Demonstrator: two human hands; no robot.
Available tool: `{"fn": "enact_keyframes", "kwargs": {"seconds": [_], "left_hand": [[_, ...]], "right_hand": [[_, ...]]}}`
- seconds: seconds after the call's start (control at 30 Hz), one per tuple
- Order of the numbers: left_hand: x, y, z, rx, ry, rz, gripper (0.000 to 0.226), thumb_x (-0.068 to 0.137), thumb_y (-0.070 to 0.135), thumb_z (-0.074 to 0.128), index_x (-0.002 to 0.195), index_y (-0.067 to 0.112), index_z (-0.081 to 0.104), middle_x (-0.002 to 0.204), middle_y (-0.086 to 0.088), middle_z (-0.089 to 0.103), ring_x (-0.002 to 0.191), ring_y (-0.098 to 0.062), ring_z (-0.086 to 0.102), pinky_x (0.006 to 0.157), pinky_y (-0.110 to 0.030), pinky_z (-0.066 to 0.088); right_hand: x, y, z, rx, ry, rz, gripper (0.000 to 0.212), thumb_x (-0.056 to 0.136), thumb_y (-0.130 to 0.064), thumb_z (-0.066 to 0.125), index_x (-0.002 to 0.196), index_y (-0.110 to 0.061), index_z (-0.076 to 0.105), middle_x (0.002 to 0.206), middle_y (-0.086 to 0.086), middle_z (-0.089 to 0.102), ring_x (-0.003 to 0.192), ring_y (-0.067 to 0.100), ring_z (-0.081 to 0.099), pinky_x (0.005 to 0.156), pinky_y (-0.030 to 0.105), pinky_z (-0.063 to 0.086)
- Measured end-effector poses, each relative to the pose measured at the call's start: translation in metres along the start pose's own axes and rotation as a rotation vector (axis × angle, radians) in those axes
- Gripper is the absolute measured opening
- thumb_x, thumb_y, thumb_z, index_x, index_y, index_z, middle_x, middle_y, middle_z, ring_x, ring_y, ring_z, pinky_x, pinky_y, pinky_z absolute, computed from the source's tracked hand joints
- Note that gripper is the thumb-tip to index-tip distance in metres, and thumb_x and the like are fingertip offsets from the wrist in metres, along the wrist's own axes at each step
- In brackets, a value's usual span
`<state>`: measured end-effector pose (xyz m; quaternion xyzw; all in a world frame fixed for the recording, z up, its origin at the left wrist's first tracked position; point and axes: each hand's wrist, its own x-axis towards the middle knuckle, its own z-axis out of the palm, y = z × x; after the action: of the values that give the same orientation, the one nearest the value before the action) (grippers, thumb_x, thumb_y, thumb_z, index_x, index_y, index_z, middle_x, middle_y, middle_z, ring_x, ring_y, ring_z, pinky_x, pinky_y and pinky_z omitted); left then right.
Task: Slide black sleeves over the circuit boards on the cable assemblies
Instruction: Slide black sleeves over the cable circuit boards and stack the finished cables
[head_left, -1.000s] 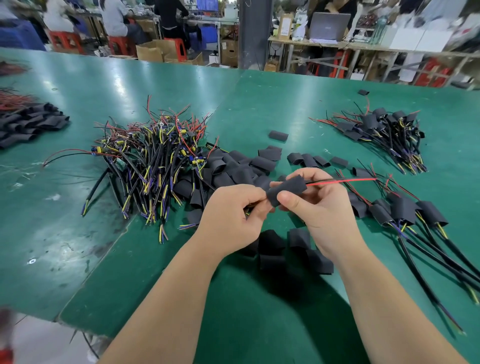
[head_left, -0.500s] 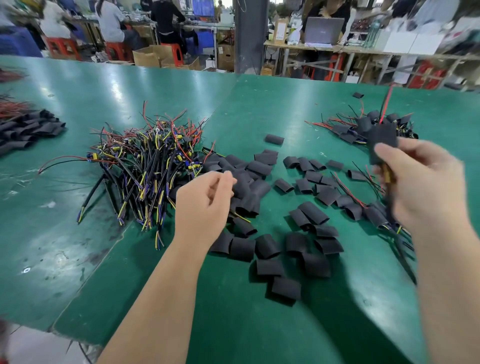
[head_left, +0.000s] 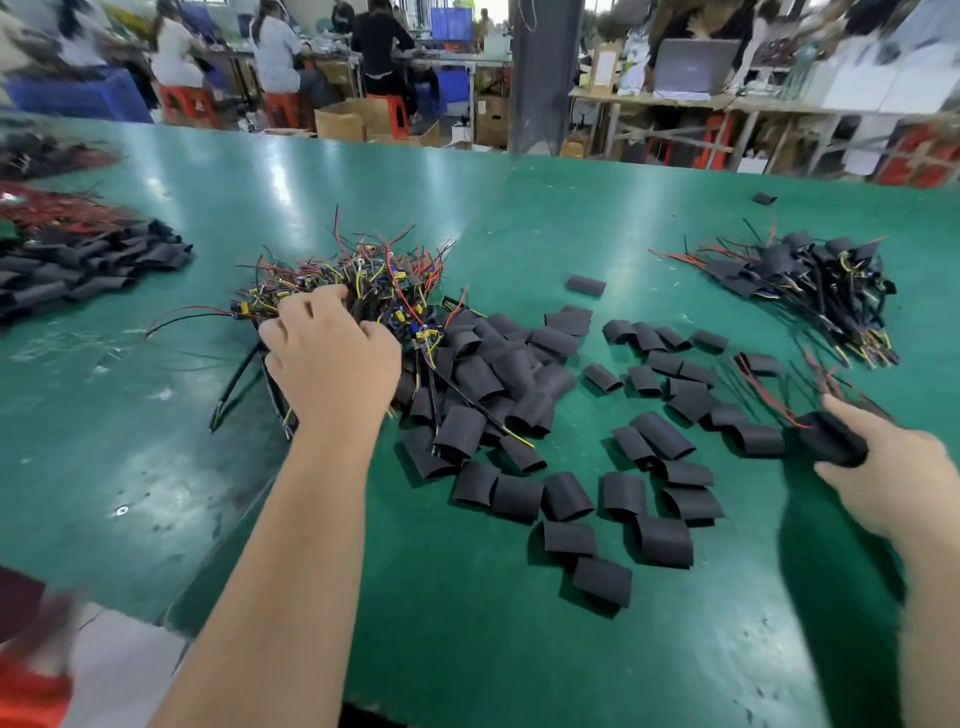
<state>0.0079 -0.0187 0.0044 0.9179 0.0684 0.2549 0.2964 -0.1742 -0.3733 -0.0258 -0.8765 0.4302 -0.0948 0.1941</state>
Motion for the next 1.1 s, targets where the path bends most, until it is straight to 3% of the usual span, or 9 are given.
{"fn": "enact_keyframes", "kwargs": {"seconds": [0.17,0.27,0.37,0.57,0.67,0.73,0.8,0.93,1.1], "left_hand": [[0.043,-0.021,0.0,0.172,-0.305,-0.066,0.029,0.089,0.032,0.055,0.112,0.02,0.068,0.12,-0.012,0.062,0.113,-0.035,0.054,0.094,-0.043,0.043],[0.046,-0.023,0.004,0.242,-0.311,-0.002,0.032,0.087,0.051,0.059,0.096,0.024,0.073,0.102,-0.005,0.069,0.104,-0.029,0.06,0.09,-0.041,0.042],[0.045,-0.021,0.01,0.337,-0.29,0.029,0.032,0.09,0.045,0.056,0.099,0.018,0.07,0.101,-0.009,0.068,0.102,-0.03,0.06,0.091,-0.041,0.039],[0.045,-0.01,0.005,0.078,-0.38,0.021,0.037,0.098,0.026,0.044,0.07,0.006,0.057,0.081,-0.019,0.063,0.083,-0.036,0.057,0.078,-0.037,0.046],[0.034,0.003,-0.002,-0.191,-0.43,0.062,0.026,0.102,0.017,0.038,0.097,-0.001,0.056,0.087,-0.01,0.066,0.08,-0.028,0.062,0.062,-0.028,0.042],[0.02,0.013,-0.012,-0.313,-0.512,0.155,0.013,0.103,0.016,0.034,0.106,0.008,0.043,0.081,-0.002,0.066,0.069,-0.015,0.062,0.051,-0.021,0.039],[0.002,0.022,-0.021,-0.361,-0.641,0.351,0.008,0.102,0.013,0.035,0.097,0.015,0.04,0.07,0.002,0.064,0.058,-0.012,0.058,0.051,-0.022,0.038],[-0.033,0.035,-0.026,-0.378,-0.91,0.561,0.015,0.099,0.008,0.039,0.088,0.017,0.043,0.065,0.004,0.062,0.058,-0.013,0.049,0.059,-0.029,0.043],[-0.056,0.039,-0.01,-0.239,-1.019,0.629,0.009,0.1,0.017,0.043,0.092,0.02,0.047,0.071,0.008,0.065,0.06,-0.01,0.051,0.067,-0.03,0.045]], "right_hand": [[0.001,-0.006,0.008,0.123,0.009,0.078,0.07,0.081,-0.002,0.062,0.142,-0.031,0.044,0.148,0.021,0.033,0.123,0.049,0.039,0.102,0.057,0.037],[-0.006,-0.017,0.007,0.185,0.086,0.036,0.07,0.078,-0.006,0.061,0.141,-0.03,0.043,0.151,0.019,0.032,0.13,0.048,0.035,0.105,0.06,0.033],[-0.024,-0.034,0.006,0.167,0.24,-0.034,0.057,0.078,-0.011,0.064,0.131,-0.026,0.052,0.149,0.022,0.033,0.136,0.043,0.026,0.109,0.057,0.029],[-0.05,-0.066,0.014,0.163,0.283,-0.159,0.039,0.081,-0.01,0.068,0.118,-0.022,0.065,0.148,0.014,0.03,0.129,0.04,0.029,0.107,0.053,0.022],[-0.056,-0.072,0.017,0.298,0.312,-0.34,0.027,0.083,-0.005,0.064,0.105,-0.019,0.07,0.131,0.013,0.05,0.105,0.02,0.046,0.094,0.033,0.033],[-0.061,-0.078,0.018,0.443,0.227,-0.412,0.024,0.084,-0.003,0.061,0.093,-0.023,0.07,0.104,0.001,0.068,0.071,0.002,0.054,0.074,0.021,0.04],[-0.068,-0.086,0.02,0.774,-0.039,-0.374,0.025,0.086,0.0,0.06,0.094,-0.02,0.072,0.086,-0.006,0.074,0.062,0.0,0.061,0.062,0.014,0.045],[-0.083,-0.103,0.029,1.596,-0.703,-0.209,0.035,0.079,-0.01,0.064,0.114,-0.015,0.061,0.111,0.008,0.071,0.071,0.013,0.065,0.059,0.019,0.049],[-0.08,-0.109,0.029,1.744,-0.58,-0.167,0.03,0.078,-0.02,0.06,0.108,-0.021,0.065,0.097,0.006,0.073,0.066,0.01,0.067,0.056,0.016,0.051]]}}
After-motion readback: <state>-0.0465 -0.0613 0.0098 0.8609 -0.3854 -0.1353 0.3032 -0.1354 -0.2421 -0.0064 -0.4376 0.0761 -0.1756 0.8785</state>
